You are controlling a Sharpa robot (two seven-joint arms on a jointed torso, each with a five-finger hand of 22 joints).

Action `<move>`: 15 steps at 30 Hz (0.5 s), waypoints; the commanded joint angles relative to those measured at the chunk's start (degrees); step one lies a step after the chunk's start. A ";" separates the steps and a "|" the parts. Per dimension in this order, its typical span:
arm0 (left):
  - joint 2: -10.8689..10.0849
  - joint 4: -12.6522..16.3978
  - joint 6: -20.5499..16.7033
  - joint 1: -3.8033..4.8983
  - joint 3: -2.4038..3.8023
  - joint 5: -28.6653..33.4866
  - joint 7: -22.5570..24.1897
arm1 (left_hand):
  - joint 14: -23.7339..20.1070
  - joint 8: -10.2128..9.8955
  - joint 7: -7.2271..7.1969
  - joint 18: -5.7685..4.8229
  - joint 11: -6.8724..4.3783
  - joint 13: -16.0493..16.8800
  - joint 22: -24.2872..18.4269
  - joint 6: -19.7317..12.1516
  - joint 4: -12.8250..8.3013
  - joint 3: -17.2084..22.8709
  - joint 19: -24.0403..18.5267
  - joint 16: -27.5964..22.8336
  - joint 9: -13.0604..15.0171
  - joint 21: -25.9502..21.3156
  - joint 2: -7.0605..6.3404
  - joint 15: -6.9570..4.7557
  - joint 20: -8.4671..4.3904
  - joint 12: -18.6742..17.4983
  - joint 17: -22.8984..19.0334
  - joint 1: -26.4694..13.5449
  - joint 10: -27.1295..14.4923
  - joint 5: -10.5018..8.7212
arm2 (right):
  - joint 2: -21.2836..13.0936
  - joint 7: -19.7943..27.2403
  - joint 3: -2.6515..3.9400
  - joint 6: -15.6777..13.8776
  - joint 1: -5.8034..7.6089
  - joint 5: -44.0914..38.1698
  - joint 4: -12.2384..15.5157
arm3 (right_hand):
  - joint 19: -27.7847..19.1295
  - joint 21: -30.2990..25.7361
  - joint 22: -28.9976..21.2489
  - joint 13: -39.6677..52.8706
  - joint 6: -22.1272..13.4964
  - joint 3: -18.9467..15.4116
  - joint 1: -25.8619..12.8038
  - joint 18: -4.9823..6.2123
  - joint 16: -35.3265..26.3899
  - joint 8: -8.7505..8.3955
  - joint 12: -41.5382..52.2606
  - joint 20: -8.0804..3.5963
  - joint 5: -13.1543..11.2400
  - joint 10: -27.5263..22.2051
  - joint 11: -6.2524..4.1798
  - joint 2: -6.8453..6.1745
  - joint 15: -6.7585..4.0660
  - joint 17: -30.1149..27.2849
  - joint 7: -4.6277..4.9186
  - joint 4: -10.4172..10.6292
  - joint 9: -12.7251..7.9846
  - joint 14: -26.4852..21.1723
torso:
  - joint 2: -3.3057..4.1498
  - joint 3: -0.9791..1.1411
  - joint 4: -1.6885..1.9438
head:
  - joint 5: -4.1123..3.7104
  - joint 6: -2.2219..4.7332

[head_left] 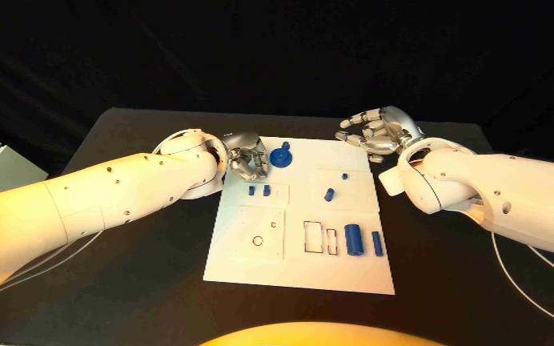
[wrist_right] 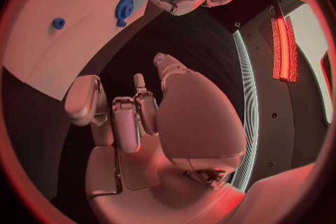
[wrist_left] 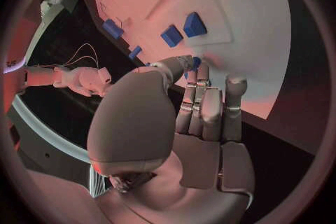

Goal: Assemble the parts on the task board

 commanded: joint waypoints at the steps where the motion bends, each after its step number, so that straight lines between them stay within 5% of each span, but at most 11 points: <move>1: 0.09 0.07 2.26 -0.17 -0.17 -0.29 -0.88 | 0.11 -0.12 0.04 -0.71 0.05 0.04 -0.21 0.03 -0.17 -0.37 -0.17 0.06 0.04 -0.03 -0.02 0.08 0.09 -0.41 -0.16 -0.64 0.35 0.13 | -0.01 0.35 0.01 0.70 -0.02 -0.52 0.12 | -0.21 -0.33 -0.02 5.18 -0.29 0.20 -0.29 1.09 -0.35 0.20 -0.18 -0.16 0.34 -0.20 -0.16 0.03 -0.43 7.28 -0.17 -0.14 0.08 4.09 | -0.01 0.02 0.02 | -0.04 -0.04; 10: 0.08 0.00 0.73 -0.17 -0.19 0.11 -0.34 | -0.99 -5.09 0.92 -0.48 0.75 0.27 -1.31 -6.31 -0.41 -0.05 -1.18 -0.19 -1.70 -1.31 -1.14 0.73 0.64 -2.92 -1.84 -1.54 -0.68 0.26 | -0.02 0.35 0.01 0.68 -0.02 -0.52 0.12 | -0.21 -0.33 -0.02 5.18 -0.29 0.20 -0.29 1.09 -0.35 0.20 -0.18 -0.16 0.34 -0.20 -0.16 0.03 -0.43 7.28 -0.17 -0.14 0.08 4.09 | -0.01 0.02 -0.03 | -0.04 -0.03; 15: 0.10 0.03 -0.16 -0.17 -0.19 0.39 0.11 | -1.14 -5.23 1.11 -0.46 0.84 0.34 -1.43 -6.31 -0.23 -0.19 -1.30 -0.23 -1.77 -1.46 -1.32 0.80 0.69 -3.09 -2.09 -1.92 -0.73 0.22 | -0.02 0.35 0.01 0.68 -0.02 -0.52 0.09 | -0.21 -0.33 -0.02 5.18 -0.29 0.20 -0.29 1.09 -0.35 0.20 -0.18 -0.16 0.34 -0.20 -0.16 0.03 -0.43 7.28 -0.17 -0.14 0.08 4.09 | 0.00 -0.01 0.02 | -0.07 -0.03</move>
